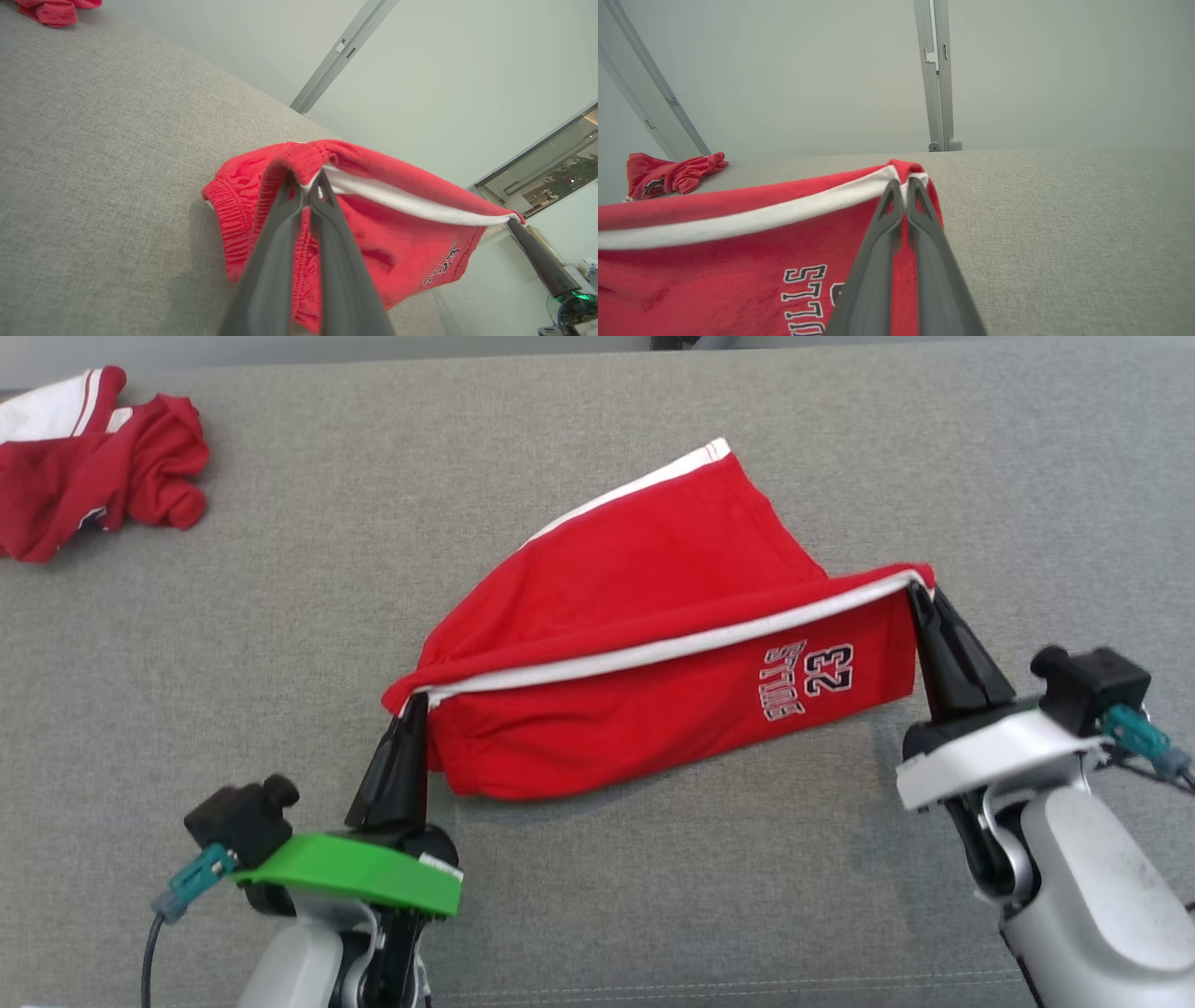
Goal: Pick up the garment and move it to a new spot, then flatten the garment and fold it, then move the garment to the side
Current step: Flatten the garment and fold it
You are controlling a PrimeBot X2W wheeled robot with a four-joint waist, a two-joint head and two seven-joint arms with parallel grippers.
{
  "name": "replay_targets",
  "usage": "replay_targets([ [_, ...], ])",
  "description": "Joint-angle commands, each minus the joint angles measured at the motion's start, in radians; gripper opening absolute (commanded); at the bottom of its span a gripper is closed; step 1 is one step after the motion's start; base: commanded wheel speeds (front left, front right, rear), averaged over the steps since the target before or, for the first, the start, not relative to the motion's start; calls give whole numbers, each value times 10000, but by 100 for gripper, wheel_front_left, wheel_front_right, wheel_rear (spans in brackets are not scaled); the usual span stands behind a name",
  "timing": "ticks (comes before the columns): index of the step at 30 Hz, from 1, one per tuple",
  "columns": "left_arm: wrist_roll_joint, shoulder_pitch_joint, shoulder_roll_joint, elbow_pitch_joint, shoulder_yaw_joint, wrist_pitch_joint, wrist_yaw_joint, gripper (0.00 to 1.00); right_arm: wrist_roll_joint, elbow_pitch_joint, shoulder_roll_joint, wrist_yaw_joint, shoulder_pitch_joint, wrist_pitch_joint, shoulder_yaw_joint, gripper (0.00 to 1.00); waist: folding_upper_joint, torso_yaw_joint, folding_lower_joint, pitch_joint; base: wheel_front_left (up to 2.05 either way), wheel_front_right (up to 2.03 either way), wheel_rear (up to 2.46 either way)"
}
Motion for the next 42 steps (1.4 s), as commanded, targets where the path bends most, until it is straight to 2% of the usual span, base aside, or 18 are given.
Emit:
replay_targets([
  [1, 7, -329, -42, 147, 25, 65, 47, 0, -76, 193, -114, -17, -369, 65, 71, 0, 0, 355, 0, 439, 0, 0, 0],
  [7, -356, -1976, -438, 1313, 128, 141, 426, 0, -47, 1950, -496, -17, -2674, 542, 885, 0, 0, 766, 0, 1171, 0, 0, 0],
  [15, -483, -3503, -624, 2679, -221, 178, 749, 0, 118, 4136, -646, -16, -5051, 814, 1785, 0, 0, 1143, 0, 1714, 0, 0, 0],
  [21, -838, -4143, -677, 3366, -382, 16, 988, 0, 234, 5673, -582, -16, -6432, 916, 2511, 0, 0, 1324, 0, 1945, 0, 0, 0],
  [29, -1515, -4906, -690, 3927, -1209, -293, 1167, 0, 499, 7704, -500, -17, -7842, 699, 3204, 0, 0, 1559, 0, 2173, 0, 0, 0],
  [30, -1471, -4992, -691, 3965, -1325, -352, 1186, 0, 489, 7913, -495, -17, -7977, 603, 3189, 20, 0, 1576, 0, 2186, 0, 0, 0],
  [31, -1428, -5053, -693, 3991, -1416, -392, 1208, 22, 468, 8112, -472, -17, -8090, 494, 3180, 46, 0, 1590, 0, 2198, 0, 0, 0],
  [32, -1462, -5079, -689, 4015, -1481, -434, 1218, 46, 442, 8285, -422, -16, -8175, 378, 3184, 100, 0, 1601, 0, 2203, 0, 0, 0],
  [33, -1495, -5090, -684, 4027, -1527, -485, 1247, 74, 403, 8434, -379, -16, -8252, 261, 3200, 100, 0, 1609, 0, 2203, 0, 0, 0],
  [35, -1331, -5098, -685, 4024, -1601, -547, 1280, 100, 405, 8660, -310, -16, -8369, 87, 3233, 100, 0, 1628, 0, 2196, 0, 0, 0],
  [42, -606, -4576, -508, 3625, -1601, -653, 1278, 100, 580, 8833, -249, -17, -8485, -174, 3364, 100, 0, 1615, 0, 2092, 0, 0, 0],
])
